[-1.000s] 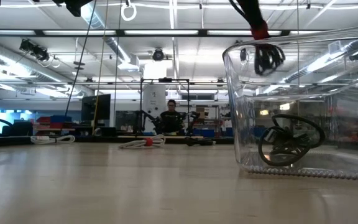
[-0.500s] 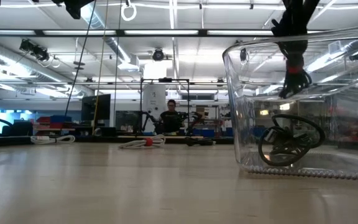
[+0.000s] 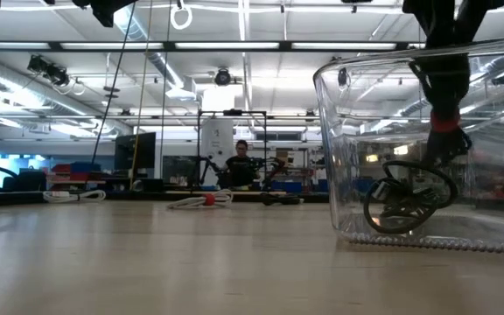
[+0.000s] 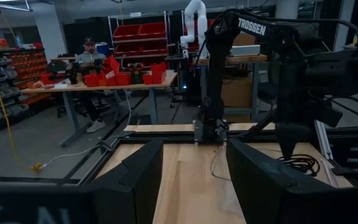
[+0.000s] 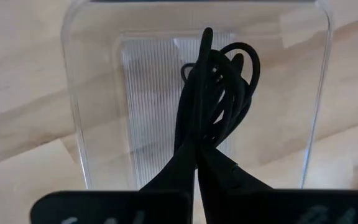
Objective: Pick and place USB-C Cables
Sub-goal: Put the right black USB charger cable into the transparent bin, then put the right white USB charger cable into the transparent bin
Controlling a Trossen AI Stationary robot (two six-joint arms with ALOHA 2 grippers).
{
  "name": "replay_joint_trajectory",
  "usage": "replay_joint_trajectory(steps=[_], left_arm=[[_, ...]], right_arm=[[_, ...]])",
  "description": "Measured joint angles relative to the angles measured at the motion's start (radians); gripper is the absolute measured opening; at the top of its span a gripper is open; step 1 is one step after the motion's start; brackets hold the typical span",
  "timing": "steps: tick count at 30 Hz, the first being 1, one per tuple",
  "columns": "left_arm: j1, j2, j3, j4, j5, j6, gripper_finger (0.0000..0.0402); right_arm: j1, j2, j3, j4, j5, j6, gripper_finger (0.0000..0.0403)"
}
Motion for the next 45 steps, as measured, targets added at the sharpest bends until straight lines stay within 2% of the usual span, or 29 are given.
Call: replay_joint_trajectory(steps=[7, 14, 20, 24, 29, 32, 41, 45], left_arm=[[0.0, 0.0, 0.0, 0.002, 0.0, 0.002, 0.0185], [0.0, 0.0, 0.0, 0.002, 0.0, 0.002, 0.0185], [0.0, 0.0, 0.0, 0.002, 0.0, 0.002, 0.0185], [0.0, 0.0, 0.0, 0.002, -0.003, 0.002, 0.0185], [0.0, 0.0, 0.0, 0.002, -0.051, 0.002, 0.0185], [0.0, 0.0, 0.0, 0.001, -0.052, -0.007, 0.0185], [0.0, 0.0, 0.0, -0.004, -0.052, -0.006, 0.0185], [0.0, 0.0, 0.0, -0.025, -0.052, -0.006, 0.0185]], right_arm=[[-0.002, 0.0, -0.011, 0.035, 0.069, 0.261, 0.0042], [-0.004, 0.0, -0.011, 0.065, 0.074, 0.262, 0.0076], [-0.004, 0.0, -0.011, 0.085, 0.118, 0.281, 0.0087], [-0.004, 0.0, -0.011, 0.119, 0.284, 0.395, 0.0087], [-0.033, 0.0, -0.011, 0.208, 0.591, 0.544, 0.01], [-0.078, 0.0, -0.011, 0.329, 0.677, 0.599, 0.0114], [-0.301, 0.0, -0.01, 0.723, 0.647, 0.567, 0.0162], [-0.429, 0.0, -0.01, 0.831, 0.492, 0.574, 0.0167]])
